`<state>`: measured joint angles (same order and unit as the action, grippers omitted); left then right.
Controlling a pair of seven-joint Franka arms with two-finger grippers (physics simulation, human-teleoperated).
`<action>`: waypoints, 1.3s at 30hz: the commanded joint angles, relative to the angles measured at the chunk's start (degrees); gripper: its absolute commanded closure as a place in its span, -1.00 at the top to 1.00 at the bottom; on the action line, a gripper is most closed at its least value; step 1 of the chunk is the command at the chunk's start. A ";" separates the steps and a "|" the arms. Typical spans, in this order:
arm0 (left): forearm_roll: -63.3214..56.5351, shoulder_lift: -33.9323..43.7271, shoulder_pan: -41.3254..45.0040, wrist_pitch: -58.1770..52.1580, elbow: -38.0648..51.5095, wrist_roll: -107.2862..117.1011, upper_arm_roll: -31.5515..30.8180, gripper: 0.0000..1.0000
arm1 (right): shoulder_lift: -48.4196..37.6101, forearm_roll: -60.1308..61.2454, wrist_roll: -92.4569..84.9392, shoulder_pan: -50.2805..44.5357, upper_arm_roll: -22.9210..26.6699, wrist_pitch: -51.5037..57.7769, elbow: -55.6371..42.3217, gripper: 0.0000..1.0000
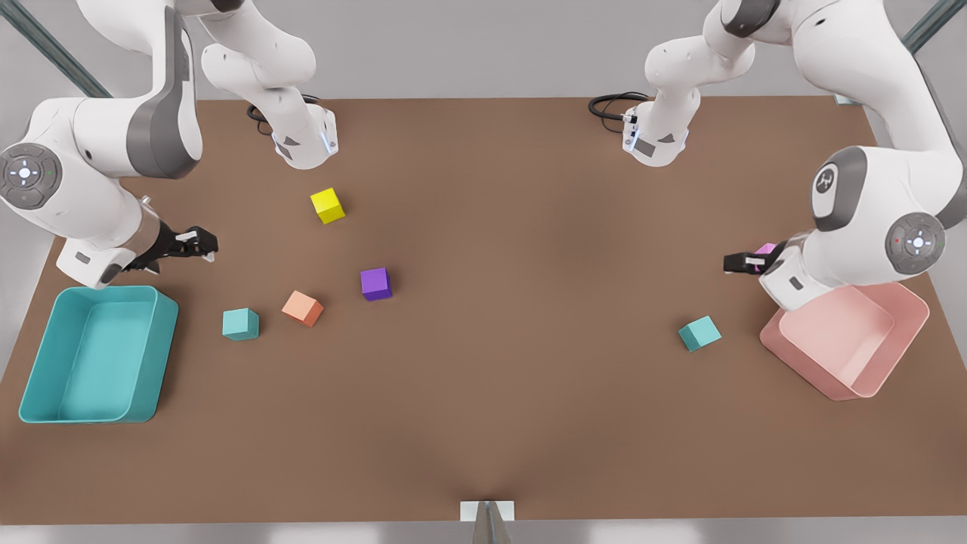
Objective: Stack the two blue cubes on top of each other
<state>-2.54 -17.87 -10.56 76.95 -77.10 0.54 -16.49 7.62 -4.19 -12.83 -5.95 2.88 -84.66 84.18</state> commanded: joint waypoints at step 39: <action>0.26 1.78 7.39 9.45 -7.44 6.67 9.63 1.00 | 14.35 9.73 -12.22 11.22 -0.16 -50.43 32.89 1.00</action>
<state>-2.52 -17.84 -4.51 81.26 -83.09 2.88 -8.12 22.02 5.52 -20.41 5.27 2.72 -132.06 116.99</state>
